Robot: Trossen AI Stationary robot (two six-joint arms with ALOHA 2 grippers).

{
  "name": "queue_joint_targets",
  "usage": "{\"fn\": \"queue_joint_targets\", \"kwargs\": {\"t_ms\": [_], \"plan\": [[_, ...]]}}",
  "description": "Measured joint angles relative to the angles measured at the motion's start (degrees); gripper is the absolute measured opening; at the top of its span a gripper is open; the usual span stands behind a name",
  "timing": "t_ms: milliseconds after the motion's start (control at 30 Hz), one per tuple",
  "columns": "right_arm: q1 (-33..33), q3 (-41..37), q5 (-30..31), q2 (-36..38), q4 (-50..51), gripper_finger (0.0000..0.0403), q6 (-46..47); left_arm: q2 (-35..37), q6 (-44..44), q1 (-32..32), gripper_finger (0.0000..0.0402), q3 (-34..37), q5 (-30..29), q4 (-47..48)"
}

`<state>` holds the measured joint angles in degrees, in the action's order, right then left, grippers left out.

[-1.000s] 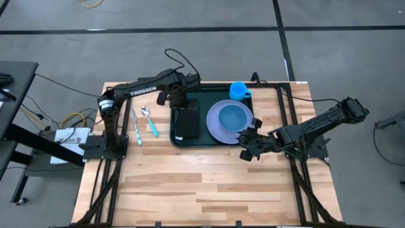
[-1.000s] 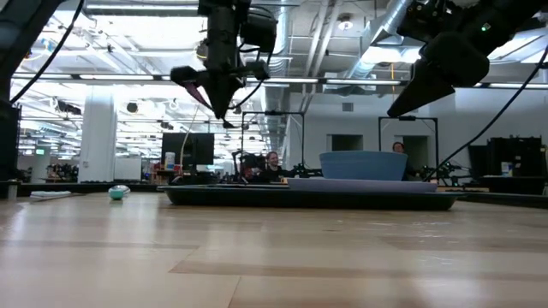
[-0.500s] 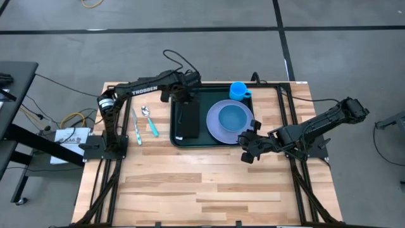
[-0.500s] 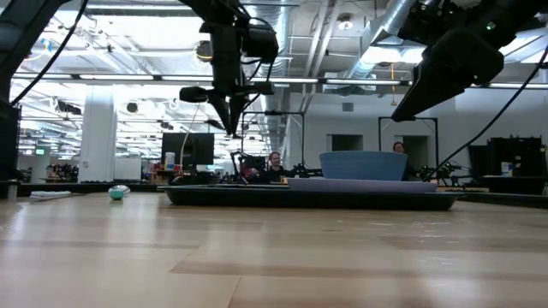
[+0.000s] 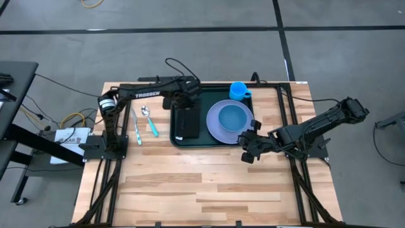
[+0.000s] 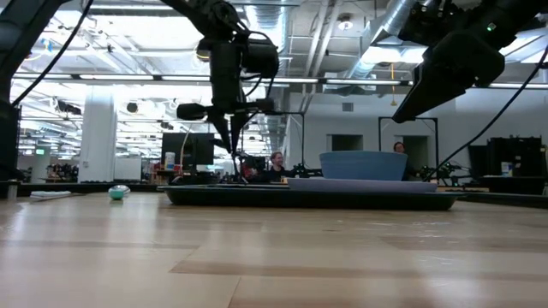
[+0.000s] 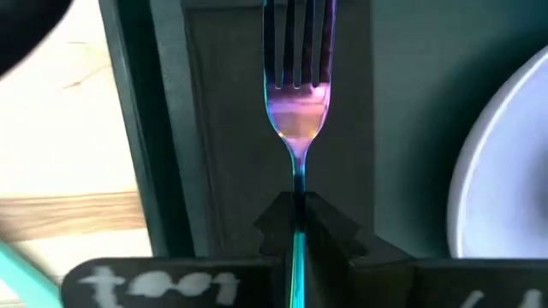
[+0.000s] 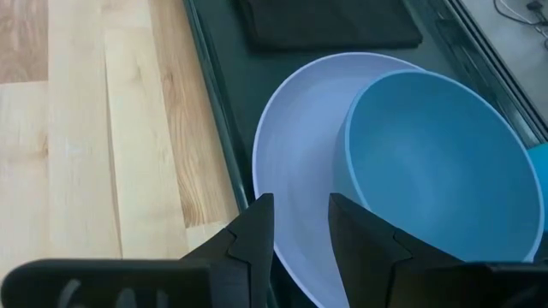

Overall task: Set up tray
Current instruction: Put the iridescent fork on the black napkin

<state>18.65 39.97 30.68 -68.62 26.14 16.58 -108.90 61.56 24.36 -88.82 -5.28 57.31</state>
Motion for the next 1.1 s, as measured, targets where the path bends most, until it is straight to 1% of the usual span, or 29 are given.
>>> {"fn": "queue_joint_targets", "kwargs": {"t_ms": [100,233,367,533,900,1100], "plan": [[0.0,0.0,0.04,0.0,0.0,0.0107,-0.02,0.0,-0.09,-0.17,0.0011,0.0,-0.19,-2.62],[-0.02,0.0,0.07,0.0,0.01,0.0107,-0.02,0.0,-0.12,-0.15,0.0011,0.21,-0.86,-2.98],[-0.02,0.0,0.07,0.0,0.01,0.0107,-0.02,0.07,0.57,-0.15,0.0011,3.01,-0.56,-4.66],[-0.02,0.0,0.07,0.0,0.04,0.0107,-0.02,0.07,1.25,-0.12,0.0011,7.23,1.41,-11.65],[-0.02,0.0,0.13,0.0,0.04,0.0107,0.0,0.07,1.33,-0.13,0.0011,7.63,1.42,-11.78],[-0.02,0.0,0.13,0.0,0.04,0.0107,-0.01,0.07,2.48,-0.44,0.0011,11.73,1.61,-15.39]]}}
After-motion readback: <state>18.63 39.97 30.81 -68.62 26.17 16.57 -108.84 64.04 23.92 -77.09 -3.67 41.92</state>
